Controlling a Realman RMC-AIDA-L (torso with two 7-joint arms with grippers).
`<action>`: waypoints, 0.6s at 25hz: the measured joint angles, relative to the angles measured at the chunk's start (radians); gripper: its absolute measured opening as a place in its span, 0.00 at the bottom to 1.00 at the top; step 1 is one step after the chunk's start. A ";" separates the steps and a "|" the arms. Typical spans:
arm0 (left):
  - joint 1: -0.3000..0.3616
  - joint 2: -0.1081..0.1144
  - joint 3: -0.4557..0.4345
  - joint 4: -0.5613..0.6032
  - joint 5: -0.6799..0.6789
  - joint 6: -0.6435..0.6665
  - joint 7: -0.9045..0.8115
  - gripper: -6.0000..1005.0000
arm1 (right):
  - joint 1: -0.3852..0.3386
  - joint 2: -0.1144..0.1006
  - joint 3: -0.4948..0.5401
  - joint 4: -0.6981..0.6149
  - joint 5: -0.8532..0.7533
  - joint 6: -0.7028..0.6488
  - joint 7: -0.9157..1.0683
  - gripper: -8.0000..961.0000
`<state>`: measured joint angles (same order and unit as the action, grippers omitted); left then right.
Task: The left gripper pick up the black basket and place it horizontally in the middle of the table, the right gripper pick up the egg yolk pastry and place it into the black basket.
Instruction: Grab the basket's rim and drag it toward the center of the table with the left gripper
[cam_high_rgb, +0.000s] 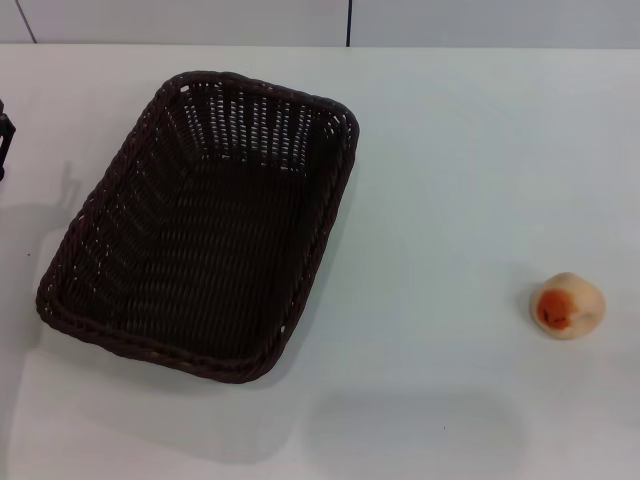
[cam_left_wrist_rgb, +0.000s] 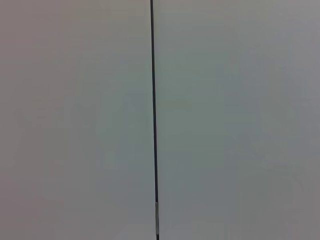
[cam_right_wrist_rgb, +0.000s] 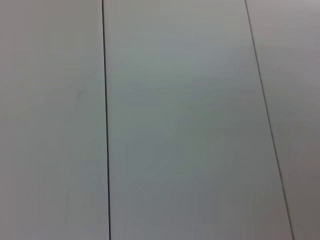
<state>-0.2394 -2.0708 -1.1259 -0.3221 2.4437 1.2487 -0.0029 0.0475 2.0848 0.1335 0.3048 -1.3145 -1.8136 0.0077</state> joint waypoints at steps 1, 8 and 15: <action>0.000 0.000 0.000 0.000 0.000 0.000 0.000 0.80 | 0.000 0.000 0.000 0.000 0.000 -0.001 0.000 0.81; 0.003 0.001 -0.002 0.000 0.000 0.009 0.003 0.80 | -0.007 0.002 0.000 0.002 0.000 -0.013 0.000 0.81; 0.007 0.002 -0.002 0.000 0.000 0.014 0.004 0.80 | -0.009 0.003 0.000 0.004 0.000 -0.018 0.000 0.81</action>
<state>-0.2320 -2.0686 -1.1276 -0.3220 2.4436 1.2624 0.0009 0.0387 2.0879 0.1334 0.3084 -1.3145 -1.8314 0.0077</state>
